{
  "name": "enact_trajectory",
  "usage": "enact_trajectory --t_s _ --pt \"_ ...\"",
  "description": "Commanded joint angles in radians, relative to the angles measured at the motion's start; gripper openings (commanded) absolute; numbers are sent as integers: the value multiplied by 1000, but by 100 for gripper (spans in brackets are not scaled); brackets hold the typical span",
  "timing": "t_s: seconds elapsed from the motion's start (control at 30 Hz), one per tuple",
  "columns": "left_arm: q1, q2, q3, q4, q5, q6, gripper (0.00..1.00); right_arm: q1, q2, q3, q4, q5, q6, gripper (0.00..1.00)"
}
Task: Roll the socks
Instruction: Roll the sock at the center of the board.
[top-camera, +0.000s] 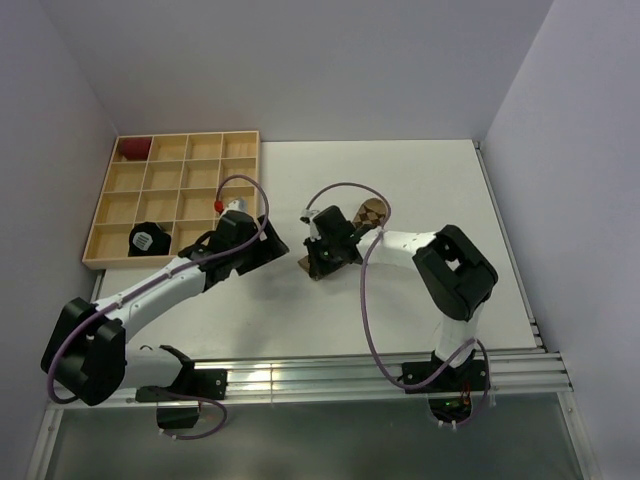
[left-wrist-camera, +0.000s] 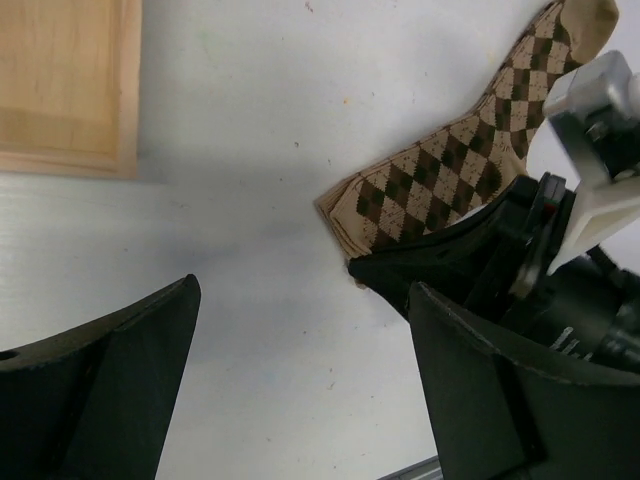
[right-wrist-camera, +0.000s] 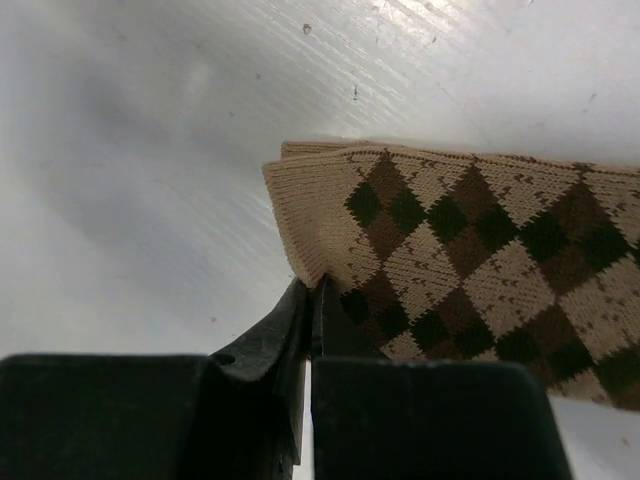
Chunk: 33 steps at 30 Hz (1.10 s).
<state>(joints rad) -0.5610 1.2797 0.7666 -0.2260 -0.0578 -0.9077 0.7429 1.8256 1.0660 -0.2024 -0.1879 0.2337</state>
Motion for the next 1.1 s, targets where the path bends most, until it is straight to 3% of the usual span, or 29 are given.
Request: enact_trajectory --t_s 0.0,0.23,0.33,0.47,0.63,0.9,1.07 --pt "-30 27 22 37 -36 -68 90 -59 6 -60 66 -315 96 0" --pt "-60 82 30 80 -40 -125 86 -214 81 -190 362 -652 340 0" --pt "-66 107 28 88 -36 -134 83 -252 107 -230 455 -699 407 0" --pt "-74 144 22 77 -27 -138 76 -278 129 -248 500 -710 440 0" --pt "-80 205 5 57 4 -135 55 -283 133 -245 492 -700 437 0" --pt "-103 323 49 37 27 -111 44 -283 130 -241 475 -688 426 0" --pt "-114 397 76 50 38 -99 43 -283 135 -236 472 -686 427 0"
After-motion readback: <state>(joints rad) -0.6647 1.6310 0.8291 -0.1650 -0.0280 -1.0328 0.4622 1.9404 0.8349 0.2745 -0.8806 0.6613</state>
